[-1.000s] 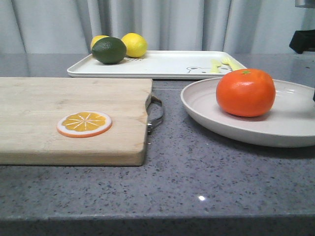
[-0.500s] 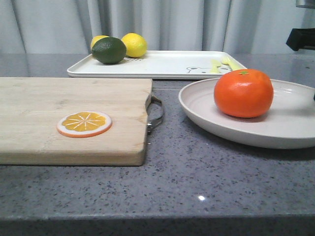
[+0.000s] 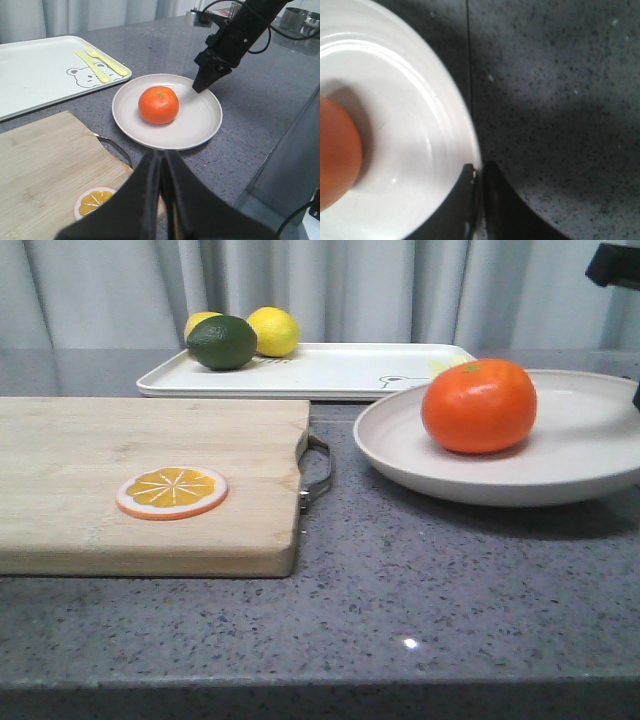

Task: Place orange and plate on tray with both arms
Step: 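Grip the plate rim nearest the right gripper and lift it, then carry the plate with the orange over the white tray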

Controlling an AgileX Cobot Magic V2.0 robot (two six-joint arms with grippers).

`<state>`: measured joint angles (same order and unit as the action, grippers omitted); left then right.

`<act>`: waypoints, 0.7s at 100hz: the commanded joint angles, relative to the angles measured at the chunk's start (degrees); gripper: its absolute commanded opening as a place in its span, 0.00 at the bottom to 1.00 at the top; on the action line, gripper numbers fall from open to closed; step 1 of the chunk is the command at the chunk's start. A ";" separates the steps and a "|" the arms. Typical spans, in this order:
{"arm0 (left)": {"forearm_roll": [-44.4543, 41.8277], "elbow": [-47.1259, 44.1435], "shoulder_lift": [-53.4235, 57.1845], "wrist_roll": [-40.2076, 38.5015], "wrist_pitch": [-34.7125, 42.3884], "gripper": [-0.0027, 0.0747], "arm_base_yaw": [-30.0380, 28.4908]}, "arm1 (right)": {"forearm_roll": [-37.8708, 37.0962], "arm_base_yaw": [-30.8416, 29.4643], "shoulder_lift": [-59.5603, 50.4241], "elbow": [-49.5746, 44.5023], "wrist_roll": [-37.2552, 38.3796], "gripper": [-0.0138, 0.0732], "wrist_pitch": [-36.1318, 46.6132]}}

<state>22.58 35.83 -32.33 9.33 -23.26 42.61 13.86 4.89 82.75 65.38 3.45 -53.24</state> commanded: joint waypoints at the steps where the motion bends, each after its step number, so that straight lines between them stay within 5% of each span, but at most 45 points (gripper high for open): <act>1: 0.80 1.49 -0.14 0.22 4.05 0.01 -0.10 | 2.63 -0.33 -2.07 5.03 -0.55 0.09 0.85; 37: 0.80 1.49 -0.14 0.22 4.13 0.01 -0.10 | 5.93 0.37 8.83 21.65 -1.60 0.09 -1.57; 70: 0.80 1.49 -0.14 0.22 4.13 0.01 -0.10 | 7.63 4.10 27.02 47.98 -1.60 0.09 -8.71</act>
<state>22.58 35.83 -32.33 9.33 -23.26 42.61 18.96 8.39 108.55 105.32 2.68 -61.49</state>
